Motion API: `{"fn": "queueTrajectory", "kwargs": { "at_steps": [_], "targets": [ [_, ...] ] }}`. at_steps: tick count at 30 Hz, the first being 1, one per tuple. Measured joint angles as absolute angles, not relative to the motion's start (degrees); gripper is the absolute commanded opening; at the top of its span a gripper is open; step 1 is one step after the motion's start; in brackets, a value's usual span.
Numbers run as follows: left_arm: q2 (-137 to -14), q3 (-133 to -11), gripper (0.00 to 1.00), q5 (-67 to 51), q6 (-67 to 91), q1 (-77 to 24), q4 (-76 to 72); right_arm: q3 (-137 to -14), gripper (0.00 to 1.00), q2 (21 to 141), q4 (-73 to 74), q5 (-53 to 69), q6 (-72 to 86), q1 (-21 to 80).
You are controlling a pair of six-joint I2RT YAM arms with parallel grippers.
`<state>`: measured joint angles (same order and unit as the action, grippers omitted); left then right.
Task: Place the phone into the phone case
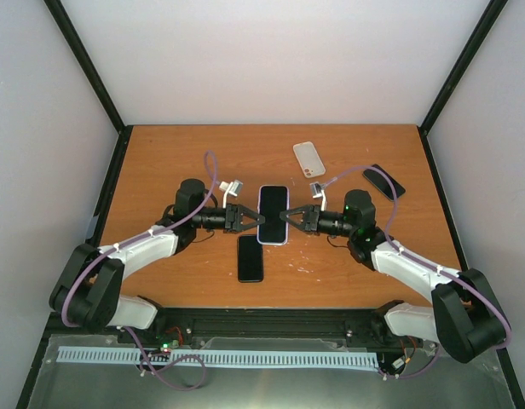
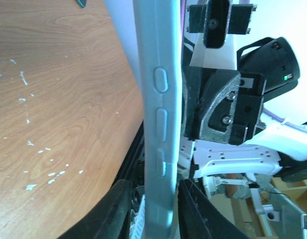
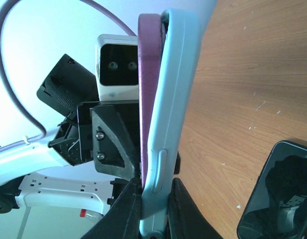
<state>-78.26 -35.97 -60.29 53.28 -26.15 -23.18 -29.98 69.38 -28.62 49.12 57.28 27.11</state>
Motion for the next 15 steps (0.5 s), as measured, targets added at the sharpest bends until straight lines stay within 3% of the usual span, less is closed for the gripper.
{"fn": "queueTrajectory", "kwargs": {
  "at_steps": [6, 13, 15],
  "targets": [
    [-78.39, -35.66, 0.1, -61.73, 55.48, -26.26, -26.68, -30.39, 0.16, 69.6, -28.99, 49.06, 58.08, 27.2],
    [-79.18, -35.66, 0.0, -62.17, 58.41, -26.28, -29.54, -30.26, 0.56, 68.73, -28.77, 48.8, 57.91, 27.38],
    [-79.46, -35.66, 0.0, -62.06, 58.83, -26.37, -29.82, -29.89, 0.62, 67.59, -28.34, 48.56, 58.11, 27.57]
  ]
}}
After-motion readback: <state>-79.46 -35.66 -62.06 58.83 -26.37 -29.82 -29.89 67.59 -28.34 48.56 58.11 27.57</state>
